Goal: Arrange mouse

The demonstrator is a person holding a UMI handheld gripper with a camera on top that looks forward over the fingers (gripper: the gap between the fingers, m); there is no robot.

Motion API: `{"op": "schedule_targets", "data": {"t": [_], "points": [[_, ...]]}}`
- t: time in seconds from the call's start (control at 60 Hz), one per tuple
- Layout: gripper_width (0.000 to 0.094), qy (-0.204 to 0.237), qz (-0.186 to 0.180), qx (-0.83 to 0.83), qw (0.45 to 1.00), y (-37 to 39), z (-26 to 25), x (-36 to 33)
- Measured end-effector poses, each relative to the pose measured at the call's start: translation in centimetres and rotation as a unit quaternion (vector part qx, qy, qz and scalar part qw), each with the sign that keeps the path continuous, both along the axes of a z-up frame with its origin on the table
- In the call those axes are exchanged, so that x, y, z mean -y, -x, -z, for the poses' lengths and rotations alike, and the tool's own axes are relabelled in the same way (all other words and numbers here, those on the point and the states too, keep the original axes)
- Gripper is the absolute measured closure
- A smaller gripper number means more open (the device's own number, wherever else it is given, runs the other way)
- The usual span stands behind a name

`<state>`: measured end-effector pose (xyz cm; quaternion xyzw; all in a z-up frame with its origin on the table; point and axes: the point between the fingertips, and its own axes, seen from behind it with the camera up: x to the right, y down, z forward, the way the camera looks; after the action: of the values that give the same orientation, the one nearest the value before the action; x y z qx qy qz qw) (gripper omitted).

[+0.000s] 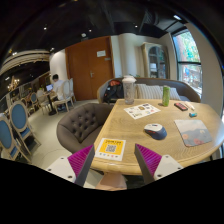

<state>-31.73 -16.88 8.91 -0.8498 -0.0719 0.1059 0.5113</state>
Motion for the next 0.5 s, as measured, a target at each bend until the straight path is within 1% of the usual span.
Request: {"op": "schedule_targets", "data": {"t": [0.117,0.25,0.383,0.433,0.5], "points": [[0.0105,0.001,0.009,0.000,1.000,-0.9,0.3,-0.5],[0.0108,0.000,0.026,0.015,1.000,-4.1,1.9,-2.7],[0.0118,-0.002,0.060,0.059,0.996,-9.5,3.9,-6.2],[0.0120,0.004,0.074,0.074,0.994,-11.5,4.7,-7.3],[0.0124,0.009,0.083,0.085,0.993,-13.2,5.8,-9.2]]}}
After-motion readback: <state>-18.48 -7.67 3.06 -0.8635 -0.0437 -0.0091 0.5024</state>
